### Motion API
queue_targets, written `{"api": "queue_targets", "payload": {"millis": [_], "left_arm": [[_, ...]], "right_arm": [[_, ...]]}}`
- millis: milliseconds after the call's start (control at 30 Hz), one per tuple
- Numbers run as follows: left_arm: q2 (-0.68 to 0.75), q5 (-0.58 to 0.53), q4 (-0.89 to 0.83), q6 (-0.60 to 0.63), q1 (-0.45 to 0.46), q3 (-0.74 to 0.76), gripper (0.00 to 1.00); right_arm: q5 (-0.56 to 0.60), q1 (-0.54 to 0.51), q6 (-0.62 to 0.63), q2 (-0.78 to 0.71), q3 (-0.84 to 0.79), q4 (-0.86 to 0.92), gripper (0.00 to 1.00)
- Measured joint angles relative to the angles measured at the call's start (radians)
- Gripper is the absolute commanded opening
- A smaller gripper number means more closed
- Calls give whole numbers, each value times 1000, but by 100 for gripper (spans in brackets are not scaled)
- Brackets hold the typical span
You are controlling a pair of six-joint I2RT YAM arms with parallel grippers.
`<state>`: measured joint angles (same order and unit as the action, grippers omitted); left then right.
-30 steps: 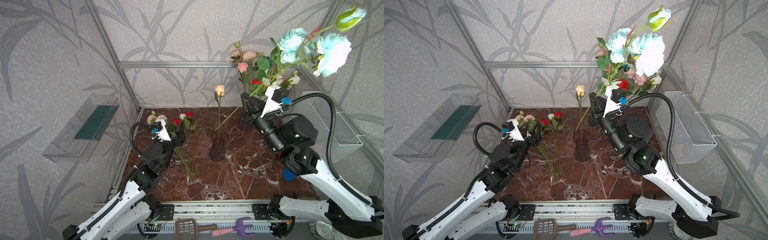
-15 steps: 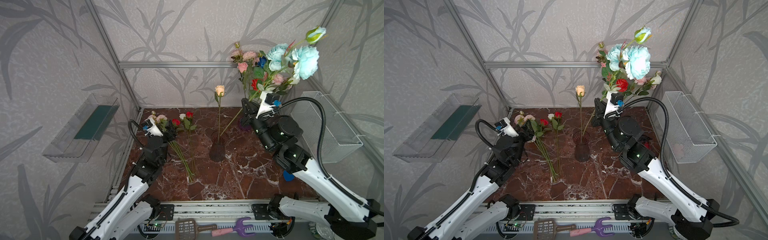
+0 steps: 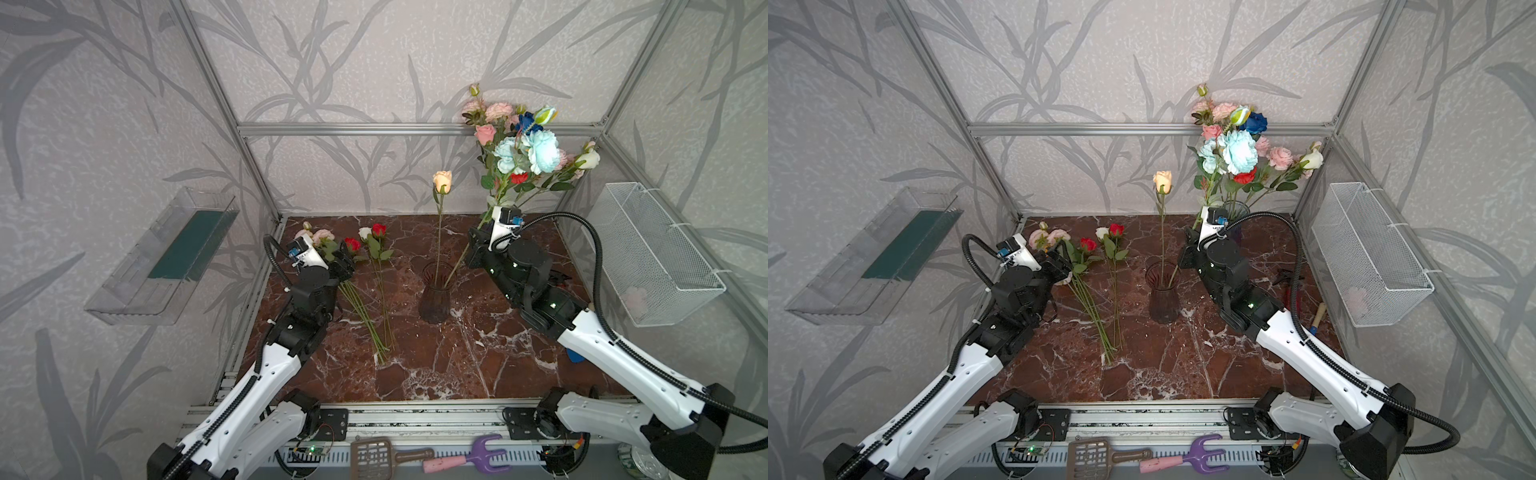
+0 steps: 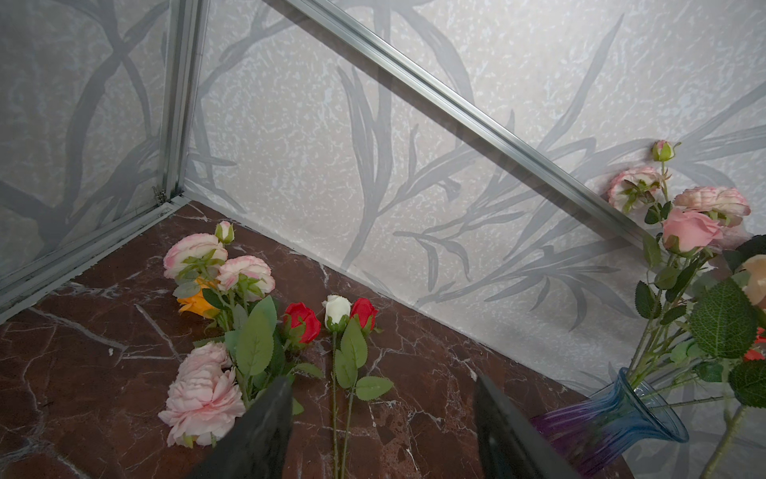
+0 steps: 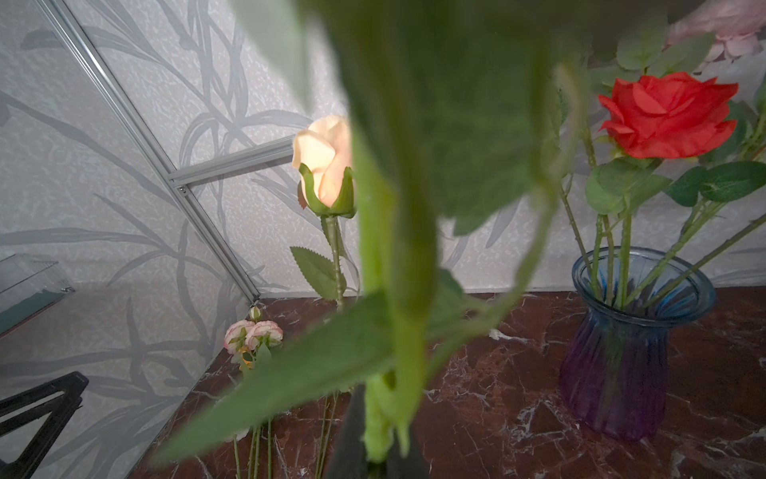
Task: Arrange the flowers into the vase
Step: 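Lower the light blue rose into the purple-blue vase and open the right gripper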
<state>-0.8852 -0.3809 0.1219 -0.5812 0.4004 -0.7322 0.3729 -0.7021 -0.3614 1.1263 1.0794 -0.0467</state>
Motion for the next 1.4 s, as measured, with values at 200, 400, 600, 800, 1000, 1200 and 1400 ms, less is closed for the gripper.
{"api": "queue_targets", "payload": {"millis": [200, 400, 600, 800, 1000, 1200, 1400], "left_arm": [[-9, 25, -12, -14, -8, 0, 69], [-13, 40, -18, -21, -11, -1, 69], [-28, 49, -23, -23, -15, -4, 69], [-40, 61, -25, -25, -18, -4, 69], [-53, 69, -26, -27, -20, -6, 69], [-65, 77, -31, -38, -23, -11, 69], [-79, 86, -33, -41, -24, -19, 69]], "right_arm": [[-10, 5, -33, 3, -16, 0, 10], [-19, 8, -55, 7, -33, 13, 21], [-30, 8, -66, 7, -42, 25, 23], [-39, 8, -75, 7, -48, 32, 31], [-42, 8, -77, 7, -48, 42, 40], [-53, 8, -73, 6, -48, 67, 47], [-87, 9, -56, 18, -29, 106, 48]]}}
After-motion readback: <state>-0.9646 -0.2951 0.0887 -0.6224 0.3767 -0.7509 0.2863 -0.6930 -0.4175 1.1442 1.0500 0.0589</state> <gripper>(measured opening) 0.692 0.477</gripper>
